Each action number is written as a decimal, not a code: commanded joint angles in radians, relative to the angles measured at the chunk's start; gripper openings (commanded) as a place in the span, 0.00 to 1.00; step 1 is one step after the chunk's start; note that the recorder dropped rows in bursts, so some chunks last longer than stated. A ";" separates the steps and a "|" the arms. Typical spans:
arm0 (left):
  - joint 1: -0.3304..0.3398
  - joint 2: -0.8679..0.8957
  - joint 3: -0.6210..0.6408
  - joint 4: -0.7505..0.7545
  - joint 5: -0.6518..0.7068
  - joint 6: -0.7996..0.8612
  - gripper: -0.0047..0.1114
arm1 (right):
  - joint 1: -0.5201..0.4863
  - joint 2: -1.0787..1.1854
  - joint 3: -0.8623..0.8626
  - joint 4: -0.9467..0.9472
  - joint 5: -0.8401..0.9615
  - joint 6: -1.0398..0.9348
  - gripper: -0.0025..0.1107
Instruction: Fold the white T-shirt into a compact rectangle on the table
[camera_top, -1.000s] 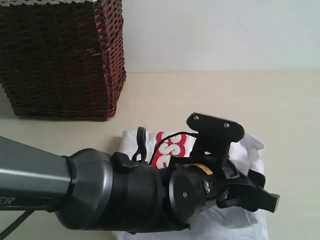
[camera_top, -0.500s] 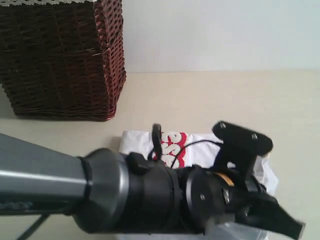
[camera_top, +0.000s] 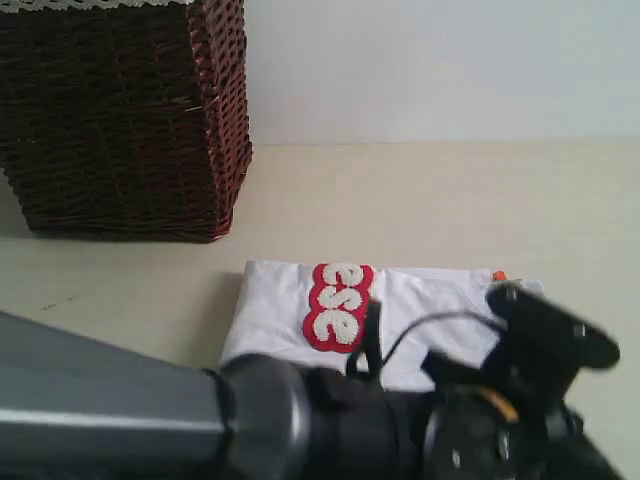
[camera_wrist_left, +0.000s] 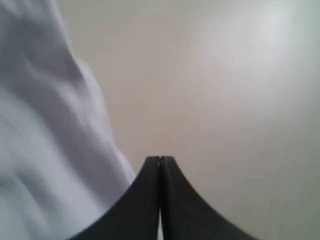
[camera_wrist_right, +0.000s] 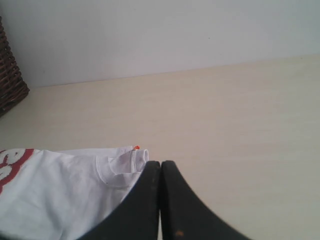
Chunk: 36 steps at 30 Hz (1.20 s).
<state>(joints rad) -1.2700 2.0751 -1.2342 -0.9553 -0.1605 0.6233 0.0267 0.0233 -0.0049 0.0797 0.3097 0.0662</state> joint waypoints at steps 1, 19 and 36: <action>0.105 -0.196 -0.037 -0.061 -0.197 0.109 0.04 | -0.004 0.003 0.005 -0.007 -0.005 -0.002 0.02; 0.307 -0.900 0.542 -0.296 -0.492 0.760 0.04 | -0.004 0.003 0.005 -0.001 -0.021 -0.002 0.02; 1.189 -1.339 0.983 -0.321 0.069 0.755 0.04 | -0.004 0.003 0.005 -0.001 -0.021 -0.002 0.02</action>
<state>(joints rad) -0.1868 0.7993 -0.2689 -1.3350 -0.2353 1.3791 0.0267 0.0233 -0.0049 0.0797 0.3037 0.0662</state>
